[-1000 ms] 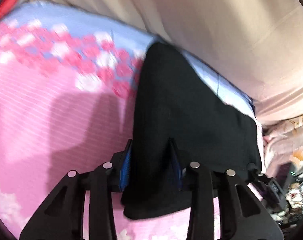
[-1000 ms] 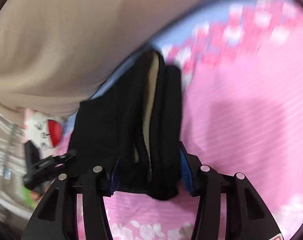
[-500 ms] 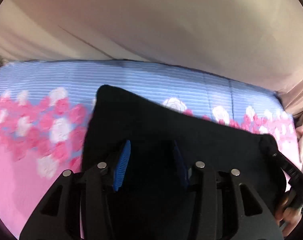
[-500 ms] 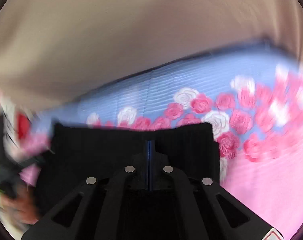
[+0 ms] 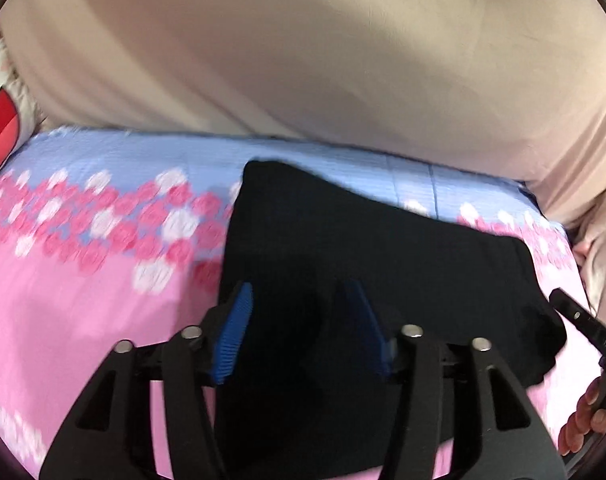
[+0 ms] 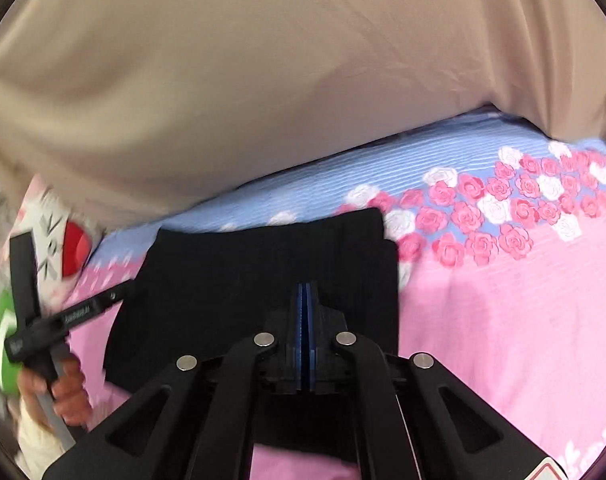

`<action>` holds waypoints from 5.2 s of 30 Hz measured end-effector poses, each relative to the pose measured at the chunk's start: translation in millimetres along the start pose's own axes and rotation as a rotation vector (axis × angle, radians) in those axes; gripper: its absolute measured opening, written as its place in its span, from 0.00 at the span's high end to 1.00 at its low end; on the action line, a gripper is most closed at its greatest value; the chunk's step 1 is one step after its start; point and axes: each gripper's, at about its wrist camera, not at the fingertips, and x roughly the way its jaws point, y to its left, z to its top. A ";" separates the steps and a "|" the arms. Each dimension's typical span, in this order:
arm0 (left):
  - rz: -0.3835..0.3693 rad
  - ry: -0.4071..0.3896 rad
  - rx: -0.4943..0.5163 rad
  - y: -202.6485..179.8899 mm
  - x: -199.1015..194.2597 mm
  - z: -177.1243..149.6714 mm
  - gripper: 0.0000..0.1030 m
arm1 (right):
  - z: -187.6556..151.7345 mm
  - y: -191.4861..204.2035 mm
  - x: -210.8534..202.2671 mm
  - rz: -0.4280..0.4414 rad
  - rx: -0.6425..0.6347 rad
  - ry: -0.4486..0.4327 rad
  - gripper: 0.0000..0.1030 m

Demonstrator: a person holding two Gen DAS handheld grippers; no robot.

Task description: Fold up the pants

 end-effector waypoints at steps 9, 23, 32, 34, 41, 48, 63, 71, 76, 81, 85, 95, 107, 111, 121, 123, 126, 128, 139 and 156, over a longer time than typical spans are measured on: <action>0.112 0.040 0.046 -5.6 -4.3 -34.9 0.45 | -37.3 12.1 -19.3 -0.055 -0.022 0.018 0.98; 0.160 0.056 0.056 -6.5 -9.3 -51.6 0.43 | -49.8 59.6 2.6 -0.057 -0.136 0.049 0.95; 0.109 0.044 0.012 13.0 -31.0 -62.8 0.37 | -58.9 47.1 -20.0 -0.098 -0.096 0.037 0.86; 0.088 0.030 0.020 15.6 -45.1 -69.9 0.33 | -67.3 42.6 -36.4 -0.125 -0.121 0.007 0.56; 0.099 0.072 0.060 16.1 -35.1 -91.4 0.28 | -84.4 17.8 -23.3 -0.227 -0.154 0.055 0.53; -0.046 0.103 0.023 24.6 -6.8 -76.0 0.56 | -70.8 0.9 19.8 -0.216 -0.126 0.124 0.57; -0.041 0.129 0.028 22.2 -33.4 -91.5 0.76 | -92.2 -26.7 -14.3 -0.057 0.053 0.138 0.84; -0.105 -0.033 0.018 15.5 -113.4 -74.3 0.62 | -66.4 18.5 -77.3 -0.038 -0.006 -0.053 0.81; 0.010 0.065 0.048 4.1 -44.7 -60.3 0.63 | -51.7 40.1 -33.8 -0.024 -0.071 0.009 1.00; 0.048 0.061 0.089 5.7 -33.8 -77.4 0.66 | -67.3 6.5 -13.9 -0.060 0.035 0.050 1.00; 0.092 0.005 0.118 0.0 -48.6 -79.1 0.64 | -60.6 46.9 -38.0 -0.088 -0.096 -0.017 1.00; 0.079 0.021 0.077 1.2 -55.3 -94.0 0.64 | -83.0 53.7 -59.5 -0.142 -0.066 -0.050 0.99; 0.127 -0.021 0.096 -17.2 -77.2 -118.4 0.63 | -119.9 74.1 -72.6 -0.252 -0.123 -0.075 0.95; 0.188 -0.067 0.115 -22.1 -85.7 -126.8 0.58 | -130.5 79.0 -75.1 -0.257 -0.131 -0.074 0.93; 0.232 -0.192 0.126 -30.7 -96.6 -153.3 0.15 | -158.4 95.4 -82.0 -0.246 -0.136 -0.067 0.71; 0.221 -0.196 0.122 -30.0 -93.1 -159.4 0.13 | -163.1 97.3 -80.9 -0.247 -0.135 -0.059 0.66; 0.215 -0.183 0.131 -31.2 -86.1 -169.1 0.12 | -166.1 100.2 -84.8 -0.265 -0.132 -0.079 0.61; 0.184 -0.166 0.127 -31.2 -85.3 -170.1 0.12 | -166.9 101.0 -88.1 -0.298 -0.129 -0.100 0.54; 0.132 -0.166 0.078 -4.0 -106.5 -129.0 0.07 | -134.1 77.7 -98.1 -0.288 -0.105 -0.116 0.42; -0.126 0.106 -0.096 21.4 -21.4 -90.9 0.75 | -70.4 4.1 -20.3 -0.029 0.108 0.074 0.71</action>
